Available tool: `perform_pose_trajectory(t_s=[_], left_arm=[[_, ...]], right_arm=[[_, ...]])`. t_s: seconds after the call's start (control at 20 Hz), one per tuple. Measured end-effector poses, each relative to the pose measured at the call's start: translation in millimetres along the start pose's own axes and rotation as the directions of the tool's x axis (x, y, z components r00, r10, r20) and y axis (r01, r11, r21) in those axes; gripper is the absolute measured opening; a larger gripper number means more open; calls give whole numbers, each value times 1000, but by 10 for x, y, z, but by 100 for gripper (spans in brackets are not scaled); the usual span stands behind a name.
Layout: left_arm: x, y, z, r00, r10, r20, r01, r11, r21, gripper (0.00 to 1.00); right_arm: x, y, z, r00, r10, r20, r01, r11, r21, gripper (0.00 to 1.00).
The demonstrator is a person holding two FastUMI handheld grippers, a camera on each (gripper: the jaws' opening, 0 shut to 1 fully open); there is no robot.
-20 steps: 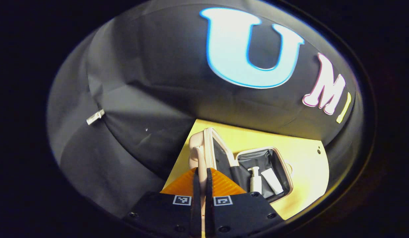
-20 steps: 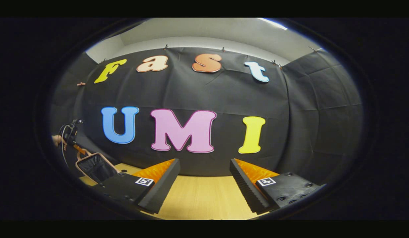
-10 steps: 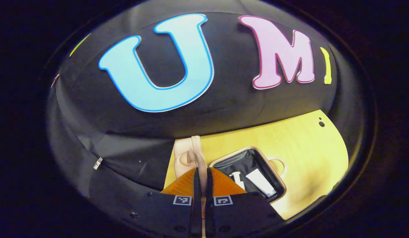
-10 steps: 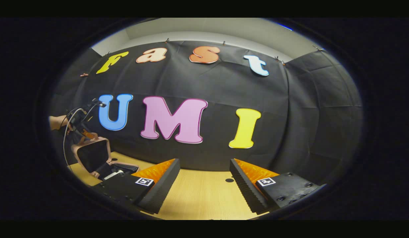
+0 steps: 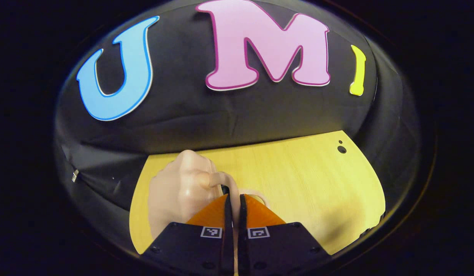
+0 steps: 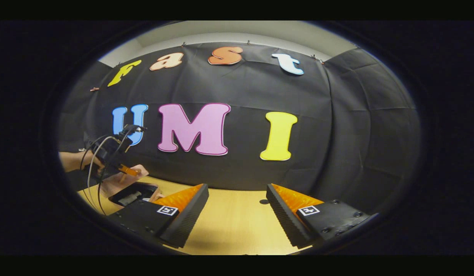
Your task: First open the suitcase, pack the skin care products into it, and then close the suitcase.
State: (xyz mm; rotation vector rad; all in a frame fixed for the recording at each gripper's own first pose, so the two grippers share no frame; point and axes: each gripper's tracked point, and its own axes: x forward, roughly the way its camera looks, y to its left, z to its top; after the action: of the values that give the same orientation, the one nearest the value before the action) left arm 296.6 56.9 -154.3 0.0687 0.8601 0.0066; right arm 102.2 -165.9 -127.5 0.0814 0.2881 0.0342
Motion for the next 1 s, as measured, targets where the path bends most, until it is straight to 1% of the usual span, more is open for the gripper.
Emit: perform_pose_trajectory(t_s=[0.15,0.25,0.3,0.35,0.45,0.55,0.6,0.65,0.7,0.75,0.8,0.85,0.9,1.0], left_arm=[[436,-342,-267,999,-36,-30,35,998,-49,10],[683,-455,-449,998,-43,-43,40,997,-67,10],[773,-516,-519,997,-58,-44,54,995,-83,10],[841,-585,-565,996,-75,-43,71,992,-101,10],[934,-691,-578,996,-85,-9,84,991,-103,14],[960,-686,-646,998,-58,-10,57,994,-95,27],[882,-674,-606,999,-50,11,51,992,-113,28],[803,-737,-545,995,-74,59,82,987,-136,43],[679,-783,-404,987,-102,126,121,981,-153,59],[429,-880,-232,974,-127,190,159,974,-161,75],[217,-921,-110,959,-144,242,184,971,-153,88],[-1,-866,-67,951,-141,275,183,974,-133,87],[-233,-816,-6,944,-122,307,162,981,-110,98],[-770,-771,156,916,-110,386,146,987,-65,98]], right_arm=[[54,-119,-180,1000,-10,-23,10,1000,3,97],[78,-169,-256,999,-7,-32,7,1000,4,97],[80,-175,-287,999,-4,-35,4,1000,1,95],[86,-190,-299,999,1,-36,-1,1000,-2,97],[96,-185,-308,999,13,-30,-13,1000,-7,97],[107,-178,-300,999,25,-26,-25,1000,-11,97],[98,-163,-274,999,33,-21,-34,999,-7,97],[83,-153,-243,999,37,-12,-37,999,-8,97],[67,-148,-199,999,37,0,-37,999,-13,95],[50,-141,-162,999,35,10,-35,999,-18,100],[30,-124,-131,999,35,15,-35,999,-17,99],[5,-92,-92,999,36,17,-36,999,-10,97],[-25,-55,-60,999,36,21,-36,999,-1,97],[-114,47,39,999,39,30,-39,999,15,97]])
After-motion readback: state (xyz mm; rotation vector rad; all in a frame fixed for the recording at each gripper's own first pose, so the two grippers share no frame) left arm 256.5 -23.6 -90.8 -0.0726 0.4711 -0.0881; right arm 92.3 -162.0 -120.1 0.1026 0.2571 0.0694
